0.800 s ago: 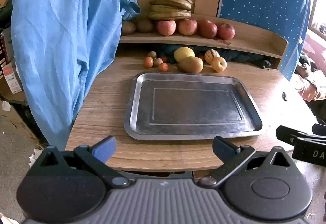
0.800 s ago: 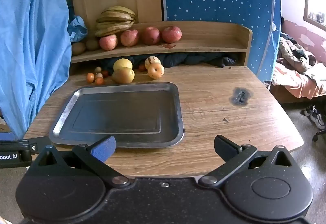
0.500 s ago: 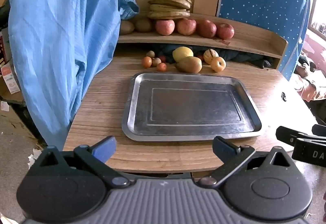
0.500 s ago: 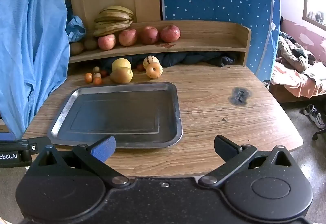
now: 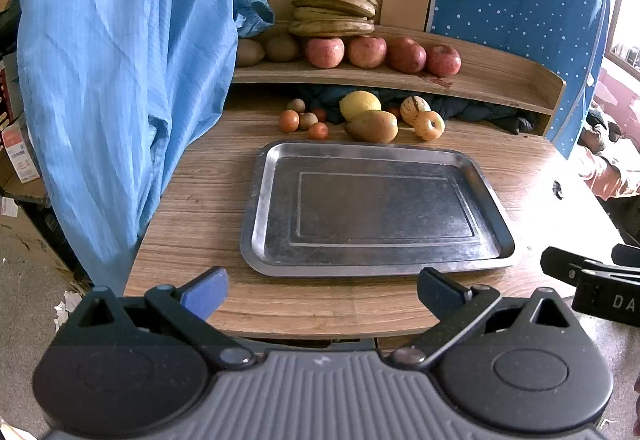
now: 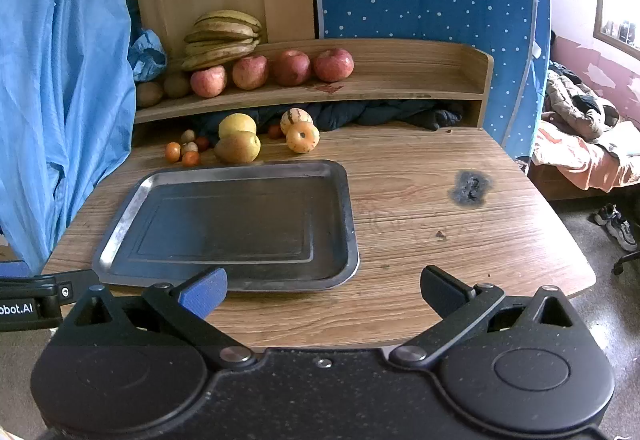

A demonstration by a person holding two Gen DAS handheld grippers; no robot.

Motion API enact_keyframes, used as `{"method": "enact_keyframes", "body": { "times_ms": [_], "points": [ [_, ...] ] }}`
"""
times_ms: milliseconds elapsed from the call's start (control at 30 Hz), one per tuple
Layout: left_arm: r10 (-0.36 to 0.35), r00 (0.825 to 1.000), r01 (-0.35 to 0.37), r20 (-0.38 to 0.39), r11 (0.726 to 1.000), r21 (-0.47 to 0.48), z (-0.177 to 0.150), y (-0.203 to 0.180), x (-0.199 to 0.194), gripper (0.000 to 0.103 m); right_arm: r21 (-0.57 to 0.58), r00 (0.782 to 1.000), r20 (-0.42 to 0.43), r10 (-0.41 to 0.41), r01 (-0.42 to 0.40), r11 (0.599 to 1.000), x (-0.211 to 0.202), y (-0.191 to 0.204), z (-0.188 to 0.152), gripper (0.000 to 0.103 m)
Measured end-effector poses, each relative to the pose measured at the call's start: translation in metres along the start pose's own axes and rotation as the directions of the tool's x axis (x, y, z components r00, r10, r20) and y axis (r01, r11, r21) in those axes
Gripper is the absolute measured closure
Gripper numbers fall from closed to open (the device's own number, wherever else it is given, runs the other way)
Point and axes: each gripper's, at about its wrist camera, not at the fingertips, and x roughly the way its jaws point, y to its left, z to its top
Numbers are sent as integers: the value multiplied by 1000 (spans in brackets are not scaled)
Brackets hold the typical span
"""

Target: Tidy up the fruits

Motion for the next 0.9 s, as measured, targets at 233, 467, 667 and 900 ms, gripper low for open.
{"method": "enact_keyframes", "body": {
  "times_ms": [233, 467, 667, 900],
  "points": [
    [-3, 1000, 3, 1, 1000, -4, -1, 3, 0, 0, 0, 1000, -1, 0, 0, 1000, 0, 0, -1, 0],
    [-3, 1000, 3, -2, 1000, -5, -1, 4, 0, 0, 0, 1000, -2, 1, -1, 1000, 0, 0, 0, 0],
    [-1, 1000, 1, -4, 1000, -4, -3, 3, 1, 0, 2, 1000, -5, -2, 2, 1000, 2, 1, -3, 0],
    [4, 1000, -5, -20, 1000, -6, -1, 0, 5, 0, 5, 1000, -15, -1, 1, 1000, 6, -1, -2, 0]
  ]
}}
